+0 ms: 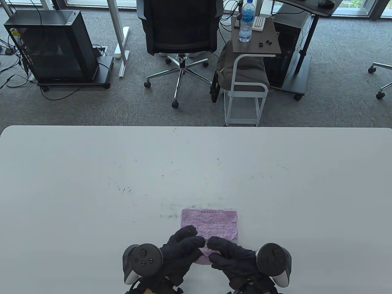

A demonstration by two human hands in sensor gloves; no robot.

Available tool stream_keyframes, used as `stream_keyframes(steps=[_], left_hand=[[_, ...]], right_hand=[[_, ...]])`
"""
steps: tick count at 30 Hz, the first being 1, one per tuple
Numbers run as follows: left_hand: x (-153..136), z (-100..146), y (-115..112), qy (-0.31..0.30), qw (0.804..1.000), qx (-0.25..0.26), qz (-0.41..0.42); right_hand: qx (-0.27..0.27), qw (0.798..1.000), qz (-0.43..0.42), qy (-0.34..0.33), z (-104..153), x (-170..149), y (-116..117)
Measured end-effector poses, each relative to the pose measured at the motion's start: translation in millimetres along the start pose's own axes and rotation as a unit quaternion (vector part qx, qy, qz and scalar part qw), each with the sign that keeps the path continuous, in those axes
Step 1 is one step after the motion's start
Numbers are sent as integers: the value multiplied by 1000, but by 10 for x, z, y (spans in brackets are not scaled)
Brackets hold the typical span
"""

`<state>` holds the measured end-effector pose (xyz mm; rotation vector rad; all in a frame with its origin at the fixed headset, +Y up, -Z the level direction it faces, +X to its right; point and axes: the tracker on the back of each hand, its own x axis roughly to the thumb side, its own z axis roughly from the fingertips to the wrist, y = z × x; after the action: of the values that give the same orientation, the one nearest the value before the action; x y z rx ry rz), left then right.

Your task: Flatten crumpled invoices and stack

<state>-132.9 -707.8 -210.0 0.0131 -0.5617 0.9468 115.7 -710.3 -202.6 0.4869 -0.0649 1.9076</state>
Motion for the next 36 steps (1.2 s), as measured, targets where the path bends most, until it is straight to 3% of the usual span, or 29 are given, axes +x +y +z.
stream_keyframes(steps=[2, 6, 11, 18, 22, 24, 26, 29, 30, 32, 34, 36], left_hand=[[1, -4, -1, -1, 1000, -1, -1], [9, -11, -4, -6, 1000, 6, -9], [-34, -1, 18, 3, 1000, 9, 3], [-157, 7, 34, 47, 997, 10, 61], [-258, 25, 71, 77, 988, 34, 127], [-296, 35, 105, 86, 987, 50, 127], [-288, 37, 116, 82, 990, 48, 103], [-184, 23, 150, 56, 996, 38, -65], [-137, 13, 155, 43, 990, 27, -135], [-63, -12, 130, 27, 980, 3, -198], [-8, -37, 61, 22, 981, -29, -191], [53, -61, -24, 10, 979, -56, -195]], right_hand=[[-30, 1000, -3, 2, 9, -10, -27], [-22, 999, -36, 8, 9, -38, -66], [-52, 997, -59, 26, 14, -88, -141], [-98, 995, -24, 15, 32, -60, -229], [-79, 996, -9, 28, 17, -102, -282], [-33, 998, 23, 54, 1, -155, -258], [-2, 997, 42, 64, -18, -184, -213], [54, 987, 95, 116, -38, -209, -218], [57, 983, 125, 119, -30, -210, -260], [-5, 980, 173, 97, -1, -179, -383], [-36, 982, 176, 51, 25, -97, -440], [-4, 986, 169, 5, 28, 13, -364]])
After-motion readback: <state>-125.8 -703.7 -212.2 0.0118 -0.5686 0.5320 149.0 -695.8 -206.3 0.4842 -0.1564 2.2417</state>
